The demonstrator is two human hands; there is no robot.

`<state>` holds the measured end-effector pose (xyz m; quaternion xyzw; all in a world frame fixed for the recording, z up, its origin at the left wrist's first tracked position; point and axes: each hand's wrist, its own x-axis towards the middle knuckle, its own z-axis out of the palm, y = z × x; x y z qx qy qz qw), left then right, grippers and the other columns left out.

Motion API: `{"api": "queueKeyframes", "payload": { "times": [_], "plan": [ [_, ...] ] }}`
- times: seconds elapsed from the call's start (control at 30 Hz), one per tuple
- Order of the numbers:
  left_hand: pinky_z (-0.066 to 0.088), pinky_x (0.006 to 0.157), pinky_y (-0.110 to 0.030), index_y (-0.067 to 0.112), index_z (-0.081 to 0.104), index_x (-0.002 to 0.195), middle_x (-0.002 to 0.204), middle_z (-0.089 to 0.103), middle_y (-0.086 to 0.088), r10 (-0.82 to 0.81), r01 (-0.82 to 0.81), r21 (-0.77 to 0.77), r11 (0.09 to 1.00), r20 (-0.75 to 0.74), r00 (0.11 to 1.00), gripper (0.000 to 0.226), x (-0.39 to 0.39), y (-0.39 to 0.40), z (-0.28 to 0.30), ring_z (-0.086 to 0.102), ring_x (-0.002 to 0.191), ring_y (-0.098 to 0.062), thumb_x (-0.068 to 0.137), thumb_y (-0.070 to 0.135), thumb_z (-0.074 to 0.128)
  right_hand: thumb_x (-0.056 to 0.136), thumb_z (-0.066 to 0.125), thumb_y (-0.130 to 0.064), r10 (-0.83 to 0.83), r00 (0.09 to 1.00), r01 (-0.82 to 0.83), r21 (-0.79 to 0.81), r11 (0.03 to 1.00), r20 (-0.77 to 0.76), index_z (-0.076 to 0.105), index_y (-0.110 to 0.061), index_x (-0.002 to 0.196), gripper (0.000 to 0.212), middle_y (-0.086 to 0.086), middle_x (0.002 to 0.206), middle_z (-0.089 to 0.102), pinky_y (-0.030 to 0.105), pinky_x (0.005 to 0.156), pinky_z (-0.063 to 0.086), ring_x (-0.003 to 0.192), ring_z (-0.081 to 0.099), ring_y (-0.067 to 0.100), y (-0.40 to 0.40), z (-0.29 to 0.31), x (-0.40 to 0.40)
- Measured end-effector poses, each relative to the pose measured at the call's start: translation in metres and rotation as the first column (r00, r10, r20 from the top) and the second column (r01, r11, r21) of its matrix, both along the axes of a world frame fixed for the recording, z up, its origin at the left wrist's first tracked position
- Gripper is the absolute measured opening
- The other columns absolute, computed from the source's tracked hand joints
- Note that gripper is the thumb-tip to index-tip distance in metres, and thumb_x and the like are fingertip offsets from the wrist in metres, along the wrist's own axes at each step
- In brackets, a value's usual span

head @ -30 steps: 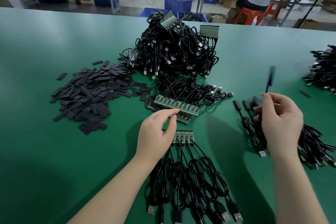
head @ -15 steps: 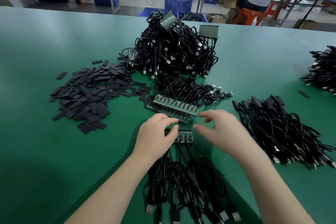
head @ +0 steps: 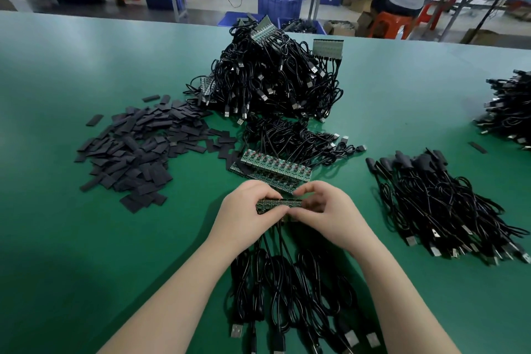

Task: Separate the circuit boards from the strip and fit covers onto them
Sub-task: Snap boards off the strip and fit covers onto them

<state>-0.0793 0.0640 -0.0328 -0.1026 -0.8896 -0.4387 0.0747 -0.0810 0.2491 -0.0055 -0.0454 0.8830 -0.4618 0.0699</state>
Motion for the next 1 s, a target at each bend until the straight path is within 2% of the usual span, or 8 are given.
{"api": "queueKeyframes", "payload": {
  "times": [0.07,0.13,0.27,0.47,0.63,0.73,0.87,1.0],
  "plan": [
    [0.038,0.084,-0.006,0.045,0.064,0.084,0.095,0.063,0.023,-0.011,0.011,0.055,0.998,-0.006,1.000,0.018,0.001,0.000,0.001,0.056,0.098,0.009,0.079,0.035,0.078,0.082,0.079,-0.028,-0.049,0.999,0.050,-0.079,0.996,0.012,0.071,-0.035,0.090,0.013,-0.007,0.080,0.075,0.022,0.072,0.053,0.072,0.067,0.003,0.003,-0.002,0.001],
    [0.036,0.078,-0.001,0.047,0.063,0.080,0.090,0.066,0.026,-0.015,0.014,0.091,0.996,0.000,1.000,0.020,0.002,0.000,0.001,0.058,0.094,0.010,0.079,0.033,0.077,0.082,0.079,-0.026,-0.071,0.997,0.070,-0.093,0.993,-0.013,0.073,-0.034,0.082,0.010,-0.010,0.076,0.075,0.018,0.070,0.052,0.071,0.068,0.001,0.004,-0.003,0.003],
    [0.039,0.076,-0.001,0.044,0.069,0.081,0.090,0.068,0.029,-0.017,0.006,0.186,0.982,0.057,0.998,0.018,0.001,-0.001,0.002,0.061,0.091,0.009,0.073,0.035,0.082,0.080,0.081,-0.025,-0.118,0.989,0.106,-0.125,0.986,-0.088,0.076,-0.031,0.078,0.008,-0.015,0.071,0.073,0.010,0.062,0.047,0.064,0.066,-0.003,0.000,-0.004,0.007],
    [0.043,0.076,-0.003,0.054,0.070,0.079,0.088,0.069,0.031,0.004,-0.026,0.243,0.970,0.092,0.996,0.030,0.000,0.000,0.003,0.063,0.091,0.011,0.070,0.030,0.086,0.080,0.081,-0.023,-0.142,0.971,0.126,-0.091,0.988,-0.193,0.070,-0.040,0.069,0.023,-0.021,0.070,0.071,0.008,0.062,0.046,0.066,0.065,-0.003,-0.009,-0.003,0.012],
    [0.041,0.073,0.001,0.053,0.071,0.075,0.086,0.068,0.033,0.036,-0.063,0.263,0.963,0.105,0.994,0.031,0.001,0.004,0.005,0.062,0.089,0.014,0.069,0.027,0.086,0.080,0.080,-0.020,-0.178,0.958,0.169,-0.060,0.984,-0.224,0.072,-0.030,0.073,0.015,-0.013,0.067,0.071,0.009,0.063,0.047,0.065,0.064,-0.003,-0.012,-0.003,0.012],
    [0.041,0.070,0.001,0.049,0.071,0.079,0.088,0.068,0.034,0.052,-0.083,0.265,0.961,0.122,0.991,0.029,0.002,0.007,0.004,0.061,0.089,0.014,0.068,0.027,0.086,0.081,0.080,-0.020,-0.188,0.959,0.182,-0.046,0.982,-0.212,0.072,-0.027,0.074,0.013,-0.013,0.068,0.071,0.007,0.062,0.046,0.066,0.064,-0.003,-0.012,-0.003,0.012],
    [0.043,0.069,-0.001,0.053,0.070,0.079,0.087,0.069,0.031,0.079,-0.112,0.278,0.954,0.127,0.989,0.033,0.003,0.011,0.003,0.063,0.088,0.012,0.067,0.027,0.085,0.082,0.079,-0.018,-0.196,0.953,0.195,-0.027,0.980,-0.232,0.069,-0.029,0.071,0.019,-0.015,0.067,0.069,0.006,0.060,0.044,0.067,0.063,-0.005,-0.013,-0.004,0.013],
    [0.046,0.067,-0.004,0.056,0.069,0.079,0.084,0.070,0.028,0.111,-0.137,0.244,0.960,0.119,0.987,0.034,0.004,0.015,0.005,0.063,0.085,0.013,0.068,0.025,0.081,0.082,0.078,-0.016,-0.218,0.939,0.222,-0.017,0.975,-0.266,0.070,-0.023,0.072,0.015,-0.016,0.064,0.067,0.005,0.059,0.042,0.066,0.062,-0.007,-0.016,-0.006,0.015]
  ]
}}
